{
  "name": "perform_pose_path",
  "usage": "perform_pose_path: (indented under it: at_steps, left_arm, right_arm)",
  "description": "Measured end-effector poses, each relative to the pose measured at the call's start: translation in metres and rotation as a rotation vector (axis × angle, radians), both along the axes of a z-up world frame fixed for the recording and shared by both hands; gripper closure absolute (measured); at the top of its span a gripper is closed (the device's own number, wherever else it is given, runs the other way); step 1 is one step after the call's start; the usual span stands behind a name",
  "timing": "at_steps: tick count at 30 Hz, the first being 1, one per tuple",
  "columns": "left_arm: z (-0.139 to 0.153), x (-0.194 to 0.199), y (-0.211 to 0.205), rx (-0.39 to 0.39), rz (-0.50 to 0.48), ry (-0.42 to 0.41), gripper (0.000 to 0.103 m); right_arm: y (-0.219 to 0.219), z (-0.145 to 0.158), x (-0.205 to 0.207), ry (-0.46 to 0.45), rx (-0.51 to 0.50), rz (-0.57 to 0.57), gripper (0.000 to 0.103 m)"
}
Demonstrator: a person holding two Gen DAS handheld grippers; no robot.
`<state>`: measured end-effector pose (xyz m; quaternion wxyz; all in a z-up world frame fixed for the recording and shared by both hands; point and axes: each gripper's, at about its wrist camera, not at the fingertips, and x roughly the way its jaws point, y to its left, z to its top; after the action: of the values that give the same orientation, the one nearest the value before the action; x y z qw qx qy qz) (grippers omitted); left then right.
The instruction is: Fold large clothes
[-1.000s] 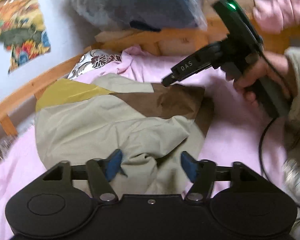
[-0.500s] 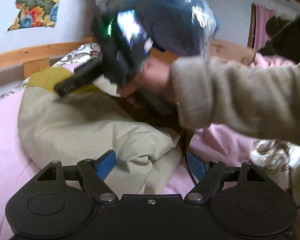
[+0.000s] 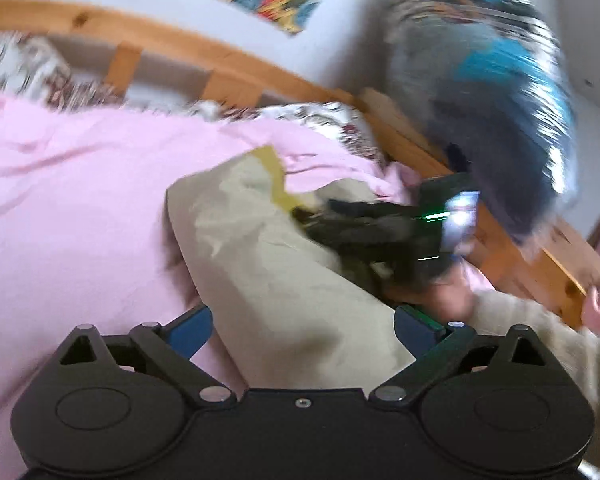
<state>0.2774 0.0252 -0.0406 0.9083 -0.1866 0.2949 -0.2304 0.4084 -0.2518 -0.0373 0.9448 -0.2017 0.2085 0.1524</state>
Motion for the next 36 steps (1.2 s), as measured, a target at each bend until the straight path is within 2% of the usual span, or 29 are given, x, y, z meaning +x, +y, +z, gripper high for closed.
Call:
perform_pose_path:
  at_steps: [1, 3, 6, 8, 10, 13, 16, 20, 23, 25, 26, 27, 29, 30, 32, 36]
  left_arm:
    - [0.000, 0.006, -0.003, 0.002, 0.004, 0.019, 0.005]
    - [-0.002, 0.014, -0.011, 0.010, -0.010, 0.057, 0.005]
    - [-0.010, 0.018, -0.023, 0.030, -0.043, 0.107, 0.004]
    - [-0.018, 0.015, -0.028, 0.037, -0.032, 0.124, 0.002]
    - [-0.024, 0.016, -0.025, 0.006, -0.016, 0.149, 0.001]
    - [-0.035, 0.021, -0.020, -0.038, -0.015, 0.216, 0.001]
    - [-0.038, 0.020, -0.020, -0.009, -0.022, 0.221, 0.001]
    - [-0.040, 0.021, -0.022, -0.007, -0.015, 0.219, 0.001]
    - [-0.043, 0.017, -0.019, -0.019, -0.005, 0.214, 0.001]
    - [-0.043, 0.015, -0.017, -0.026, 0.004, 0.221, 0.001]
    - [-0.043, 0.015, -0.017, -0.025, 0.007, 0.222, 0.001]
    - [-0.043, 0.015, -0.018, -0.023, 0.009, 0.221, 0.001]
    - [-0.041, 0.015, -0.019, -0.014, 0.016, 0.218, 0.001]
    - [-0.041, 0.014, -0.020, -0.008, 0.019, 0.215, 0.001]
    - [-0.040, 0.012, -0.021, 0.003, 0.022, 0.205, 0.001]
    - [-0.039, 0.011, -0.021, 0.015, 0.021, 0.203, 0.001]
  right_arm:
    - [-0.005, 0.010, -0.003, 0.010, 0.031, -0.004, 0.040]
    - [-0.022, 0.035, -0.023, -0.010, 0.079, -0.015, 0.014]
    - [-0.045, 0.061, -0.057, -0.020, 0.088, -0.051, 0.008]
    - [-0.063, 0.067, -0.081, 0.020, 0.108, -0.099, 0.005]
    - [-0.080, 0.063, -0.102, 0.060, 0.164, -0.166, 0.004]
    - [-0.109, 0.040, -0.126, 0.123, 0.306, -0.294, 0.004]
    - [-0.125, 0.008, -0.142, 0.167, 0.411, -0.381, 0.006]
    - [-0.110, -0.005, -0.144, 0.113, 0.292, -0.360, 0.004]
    - [-0.109, -0.008, -0.142, 0.082, 0.334, -0.358, 0.002]
    - [-0.110, -0.007, -0.143, 0.058, 0.365, -0.354, 0.007]
    - [-0.110, -0.006, -0.143, 0.049, 0.371, -0.342, 0.015]
    - [-0.107, -0.005, -0.143, 0.039, 0.367, -0.325, 0.030]
    - [-0.102, -0.002, -0.143, 0.032, 0.360, -0.297, 0.044]
    - [-0.099, -0.001, -0.144, 0.014, 0.349, -0.296, 0.056]
    - [-0.089, 0.001, -0.148, -0.034, 0.276, -0.262, 0.069]
    - [-0.059, 0.004, -0.162, -0.148, 0.062, -0.130, 0.077]
